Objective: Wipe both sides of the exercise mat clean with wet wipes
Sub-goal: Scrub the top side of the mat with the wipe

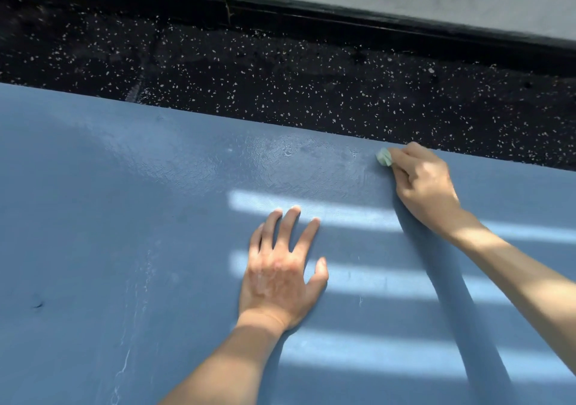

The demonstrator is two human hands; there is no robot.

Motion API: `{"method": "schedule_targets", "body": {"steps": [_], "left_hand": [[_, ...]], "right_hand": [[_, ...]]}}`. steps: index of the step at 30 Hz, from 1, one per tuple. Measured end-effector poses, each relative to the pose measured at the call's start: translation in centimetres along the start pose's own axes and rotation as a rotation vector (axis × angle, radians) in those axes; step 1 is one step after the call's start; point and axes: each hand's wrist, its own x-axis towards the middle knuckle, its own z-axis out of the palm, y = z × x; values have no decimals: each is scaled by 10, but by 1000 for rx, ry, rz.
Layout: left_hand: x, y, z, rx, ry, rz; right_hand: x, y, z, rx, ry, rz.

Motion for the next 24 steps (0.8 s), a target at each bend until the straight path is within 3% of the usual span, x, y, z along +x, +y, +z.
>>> {"method": "schedule_targets", "body": {"steps": [6,12,18,21,24], "left_hand": [[0,0,0,0,10,5],[1,0,2,-2,20,-5],[1,-1,1,-6,24,-1],[4,0,-2,-33,8,2],[3,-3,-4,-27,-23,-7]], "right_hand": [[30,10,4,-71,34,51],[-33,0,-6,-35,17,-53],[18,11,4,-6,13,23],[-31,1,-9,-31,-48,-26],[-10,-6,-14,21,-148,10]]}}
